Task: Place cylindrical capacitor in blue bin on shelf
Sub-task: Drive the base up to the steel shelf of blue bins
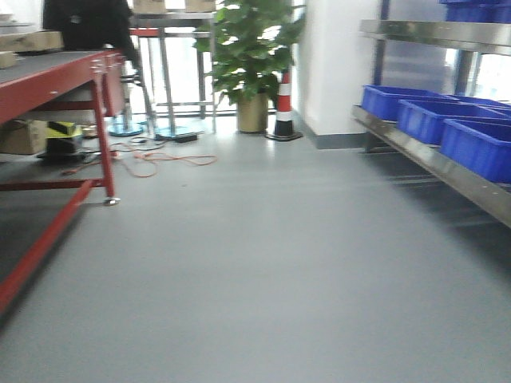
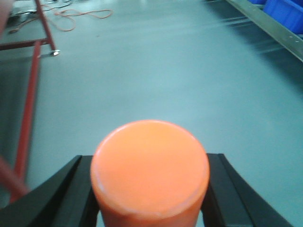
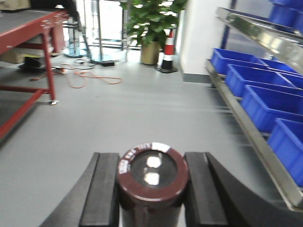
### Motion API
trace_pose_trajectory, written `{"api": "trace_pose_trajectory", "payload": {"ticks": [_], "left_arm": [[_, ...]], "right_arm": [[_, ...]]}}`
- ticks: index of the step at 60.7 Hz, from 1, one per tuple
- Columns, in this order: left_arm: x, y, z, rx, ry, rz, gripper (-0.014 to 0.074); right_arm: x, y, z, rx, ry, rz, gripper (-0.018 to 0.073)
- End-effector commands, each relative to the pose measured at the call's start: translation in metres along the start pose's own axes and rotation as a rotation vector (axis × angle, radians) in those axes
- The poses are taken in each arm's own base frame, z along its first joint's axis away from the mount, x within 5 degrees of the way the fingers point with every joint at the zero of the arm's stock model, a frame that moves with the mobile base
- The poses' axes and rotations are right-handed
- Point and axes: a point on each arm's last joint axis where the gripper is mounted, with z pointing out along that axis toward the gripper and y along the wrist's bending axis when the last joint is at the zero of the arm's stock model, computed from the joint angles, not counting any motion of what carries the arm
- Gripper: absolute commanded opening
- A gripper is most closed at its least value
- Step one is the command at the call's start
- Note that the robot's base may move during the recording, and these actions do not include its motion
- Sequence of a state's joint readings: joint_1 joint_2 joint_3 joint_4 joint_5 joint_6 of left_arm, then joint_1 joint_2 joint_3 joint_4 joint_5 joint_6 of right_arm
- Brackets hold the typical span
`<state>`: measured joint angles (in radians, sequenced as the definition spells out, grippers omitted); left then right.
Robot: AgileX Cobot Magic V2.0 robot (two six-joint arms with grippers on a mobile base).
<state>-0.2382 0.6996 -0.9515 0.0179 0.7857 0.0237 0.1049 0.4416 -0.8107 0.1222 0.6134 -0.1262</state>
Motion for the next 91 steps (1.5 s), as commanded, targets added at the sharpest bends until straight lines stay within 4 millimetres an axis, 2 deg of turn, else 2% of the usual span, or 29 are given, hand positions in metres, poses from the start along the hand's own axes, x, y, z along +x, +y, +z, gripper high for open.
{"api": "trace_pose_trajectory", "payload": {"ticks": [1, 91], "left_arm": [[-0.0034, -0.0009, -0.0028, 0.008, -0.030, 0.000, -0.0111], [-0.0034, -0.0009, -0.0028, 0.008, -0.030, 0.000, -0.0111]], "right_arm": [[-0.0046, -0.0005, -0.0023, 0.007, -0.034, -0.011, -0.0099], [-0.0046, -0.0005, -0.0023, 0.007, -0.034, -0.011, -0.0099]]}}
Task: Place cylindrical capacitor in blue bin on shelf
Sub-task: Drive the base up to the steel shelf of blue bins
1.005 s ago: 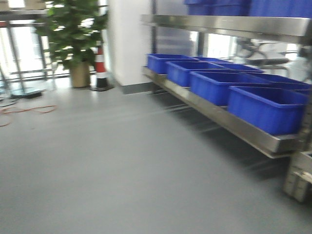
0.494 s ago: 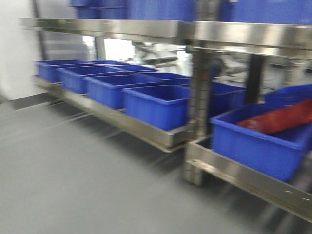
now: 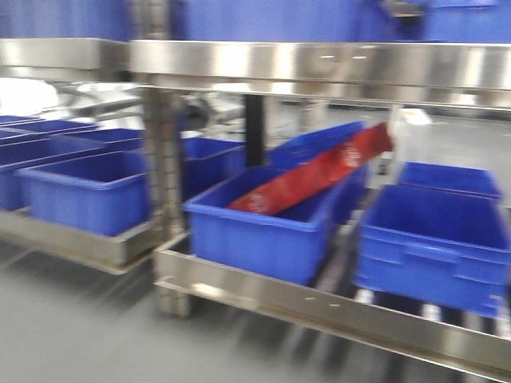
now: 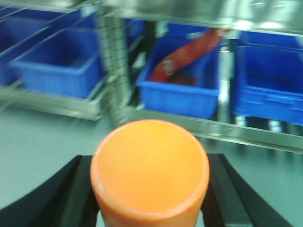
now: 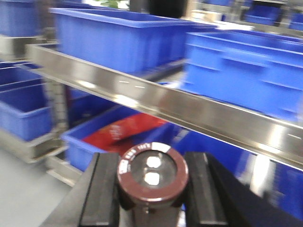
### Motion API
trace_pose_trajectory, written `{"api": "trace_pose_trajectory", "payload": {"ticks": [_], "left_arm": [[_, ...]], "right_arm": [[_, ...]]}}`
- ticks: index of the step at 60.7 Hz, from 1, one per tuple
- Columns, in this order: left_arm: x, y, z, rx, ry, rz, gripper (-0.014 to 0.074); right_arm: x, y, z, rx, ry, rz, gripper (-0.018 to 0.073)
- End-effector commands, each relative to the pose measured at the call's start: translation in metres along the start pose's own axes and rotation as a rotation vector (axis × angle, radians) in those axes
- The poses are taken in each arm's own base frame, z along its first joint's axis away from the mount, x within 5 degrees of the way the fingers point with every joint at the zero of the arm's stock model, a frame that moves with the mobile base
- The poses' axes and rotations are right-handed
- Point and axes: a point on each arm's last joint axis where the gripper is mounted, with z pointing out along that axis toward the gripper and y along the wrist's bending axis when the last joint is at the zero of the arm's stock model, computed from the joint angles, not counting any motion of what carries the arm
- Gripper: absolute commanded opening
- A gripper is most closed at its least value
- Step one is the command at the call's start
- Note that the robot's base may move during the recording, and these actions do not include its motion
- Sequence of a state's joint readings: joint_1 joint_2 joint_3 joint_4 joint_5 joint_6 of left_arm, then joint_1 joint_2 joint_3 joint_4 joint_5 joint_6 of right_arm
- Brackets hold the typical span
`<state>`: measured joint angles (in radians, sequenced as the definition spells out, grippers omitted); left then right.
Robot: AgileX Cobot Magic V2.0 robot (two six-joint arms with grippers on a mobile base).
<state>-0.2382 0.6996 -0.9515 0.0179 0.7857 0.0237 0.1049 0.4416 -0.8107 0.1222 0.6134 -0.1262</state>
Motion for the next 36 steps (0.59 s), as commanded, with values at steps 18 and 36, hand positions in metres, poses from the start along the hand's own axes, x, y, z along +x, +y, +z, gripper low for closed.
{"api": "trace_pose_trajectory", "payload": {"ticks": [18, 36], "left_arm": [[-0.0034, -0.0009, -0.0028, 0.008, -0.030, 0.000, -0.0111], [-0.0034, -0.0009, -0.0028, 0.008, -0.030, 0.000, -0.0111]], "right_arm": [[-0.0046, -0.0005, -0.0023, 0.007, -0.034, -0.011, -0.0099], [-0.0046, -0.0005, -0.0023, 0.007, -0.034, -0.011, -0.0099]]}}
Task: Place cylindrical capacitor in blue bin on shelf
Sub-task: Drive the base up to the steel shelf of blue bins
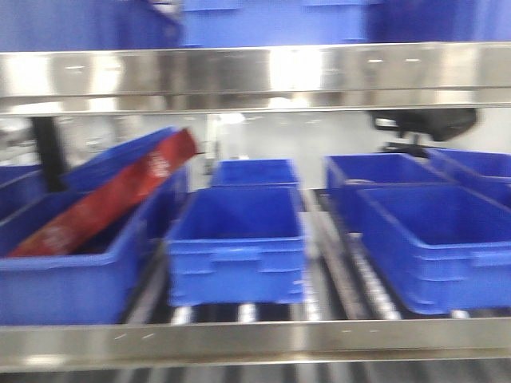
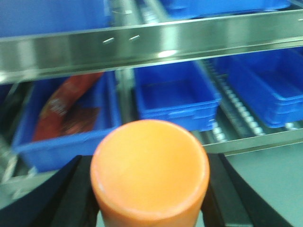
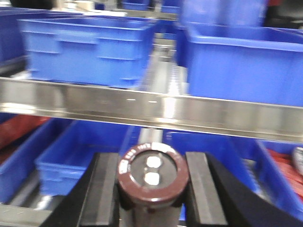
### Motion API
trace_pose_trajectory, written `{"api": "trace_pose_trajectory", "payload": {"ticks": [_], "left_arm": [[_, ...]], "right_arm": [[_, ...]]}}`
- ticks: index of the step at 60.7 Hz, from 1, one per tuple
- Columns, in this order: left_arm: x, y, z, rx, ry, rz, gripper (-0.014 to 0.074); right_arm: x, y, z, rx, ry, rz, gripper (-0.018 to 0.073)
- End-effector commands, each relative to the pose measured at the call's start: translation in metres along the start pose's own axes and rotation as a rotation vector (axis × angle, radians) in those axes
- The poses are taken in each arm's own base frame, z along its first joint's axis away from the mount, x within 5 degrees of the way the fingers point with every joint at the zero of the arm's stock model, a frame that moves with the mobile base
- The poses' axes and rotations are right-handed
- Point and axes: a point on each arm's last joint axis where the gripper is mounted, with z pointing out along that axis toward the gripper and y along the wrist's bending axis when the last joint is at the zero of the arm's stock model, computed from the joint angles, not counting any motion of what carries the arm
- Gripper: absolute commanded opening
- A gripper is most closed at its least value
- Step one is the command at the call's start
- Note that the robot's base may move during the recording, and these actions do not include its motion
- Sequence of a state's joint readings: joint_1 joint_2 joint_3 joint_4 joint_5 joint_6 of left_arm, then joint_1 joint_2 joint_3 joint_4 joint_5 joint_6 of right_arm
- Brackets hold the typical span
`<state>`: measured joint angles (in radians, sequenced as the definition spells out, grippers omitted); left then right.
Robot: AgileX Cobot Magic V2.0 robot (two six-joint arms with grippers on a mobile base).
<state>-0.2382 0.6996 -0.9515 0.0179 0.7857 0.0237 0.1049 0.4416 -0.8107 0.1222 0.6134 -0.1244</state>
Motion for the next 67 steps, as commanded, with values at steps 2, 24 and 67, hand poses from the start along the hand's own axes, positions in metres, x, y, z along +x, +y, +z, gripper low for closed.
{"api": "trace_pose_trajectory", "payload": {"ticks": [2, 24, 67], "left_arm": [[-0.0034, -0.0009, -0.0028, 0.008, -0.030, 0.000, -0.0111], [-0.0034, -0.0009, -0.0028, 0.008, -0.030, 0.000, -0.0111], [-0.0034, -0.0009, -0.0028, 0.008, -0.030, 0.000, -0.0111]], "right_arm": [[-0.0046, -0.0005, -0.0023, 0.007, -0.034, -0.013, -0.0099], [-0.0046, -0.0005, -0.0023, 0.007, -0.034, -0.013, -0.0099], [-0.0046, -0.0005, -0.0023, 0.007, -0.034, -0.013, -0.0099]]}}
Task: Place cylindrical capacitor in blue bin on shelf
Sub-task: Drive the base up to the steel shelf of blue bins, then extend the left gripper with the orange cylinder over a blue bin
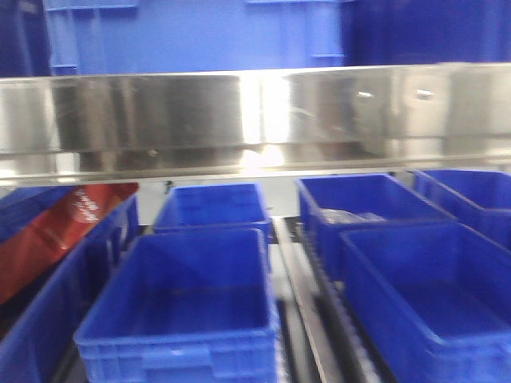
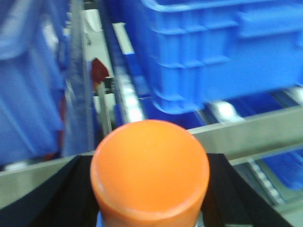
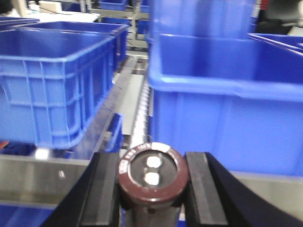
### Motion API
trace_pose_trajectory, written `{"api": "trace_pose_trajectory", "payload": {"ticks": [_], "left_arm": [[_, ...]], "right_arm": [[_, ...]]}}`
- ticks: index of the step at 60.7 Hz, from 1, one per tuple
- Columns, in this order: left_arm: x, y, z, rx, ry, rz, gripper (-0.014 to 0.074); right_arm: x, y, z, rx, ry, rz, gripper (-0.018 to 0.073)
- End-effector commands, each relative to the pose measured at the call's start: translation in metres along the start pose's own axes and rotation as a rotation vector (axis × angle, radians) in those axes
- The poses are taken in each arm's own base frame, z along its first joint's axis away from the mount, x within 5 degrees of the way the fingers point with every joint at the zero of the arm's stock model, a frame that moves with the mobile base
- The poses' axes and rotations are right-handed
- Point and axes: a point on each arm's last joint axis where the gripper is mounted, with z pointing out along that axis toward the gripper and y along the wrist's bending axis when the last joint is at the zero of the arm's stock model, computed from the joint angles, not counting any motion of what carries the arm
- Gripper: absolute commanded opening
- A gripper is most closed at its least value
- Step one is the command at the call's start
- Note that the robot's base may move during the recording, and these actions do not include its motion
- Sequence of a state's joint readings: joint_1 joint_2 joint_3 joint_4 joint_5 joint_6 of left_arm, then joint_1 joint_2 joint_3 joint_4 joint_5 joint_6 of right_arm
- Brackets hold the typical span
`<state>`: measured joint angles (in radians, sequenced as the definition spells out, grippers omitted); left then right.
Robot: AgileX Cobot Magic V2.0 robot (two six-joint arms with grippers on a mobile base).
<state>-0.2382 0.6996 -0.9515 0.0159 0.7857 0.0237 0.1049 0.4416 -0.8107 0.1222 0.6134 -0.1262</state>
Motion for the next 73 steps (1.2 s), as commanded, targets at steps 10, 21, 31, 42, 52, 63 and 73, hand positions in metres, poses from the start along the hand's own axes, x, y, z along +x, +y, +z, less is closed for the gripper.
{"api": "trace_pose_trajectory", "payload": {"ticks": [10, 21, 31, 42, 52, 63, 73], "left_arm": [[-0.0034, -0.0008, -0.0028, 0.006, -0.030, 0.002, -0.0111], [-0.0034, -0.0008, -0.0028, 0.006, -0.030, 0.002, -0.0111], [-0.0034, -0.0008, -0.0028, 0.006, -0.030, 0.002, -0.0111], [-0.0034, -0.0008, -0.0028, 0.006, -0.030, 0.002, -0.0111], [-0.0034, -0.0008, -0.0028, 0.006, -0.030, 0.002, -0.0111], [-0.0034, -0.0008, -0.0028, 0.006, -0.030, 0.002, -0.0111], [-0.0034, -0.0008, -0.0028, 0.006, -0.030, 0.002, -0.0111]], "right_arm": [[-0.0046, -0.0005, -0.0023, 0.007, -0.034, -0.011, -0.0099], [-0.0046, -0.0005, -0.0023, 0.007, -0.034, -0.011, -0.0099], [-0.0046, -0.0005, -0.0023, 0.007, -0.034, -0.011, -0.0099], [-0.0046, -0.0005, -0.0023, 0.007, -0.034, -0.011, -0.0099], [-0.0046, -0.0005, -0.0023, 0.007, -0.034, -0.011, -0.0099], [-0.0046, -0.0005, -0.0023, 0.007, -0.034, -0.011, -0.0099], [-0.0046, -0.0005, -0.0023, 0.007, -0.034, -0.011, -0.0099]]}}
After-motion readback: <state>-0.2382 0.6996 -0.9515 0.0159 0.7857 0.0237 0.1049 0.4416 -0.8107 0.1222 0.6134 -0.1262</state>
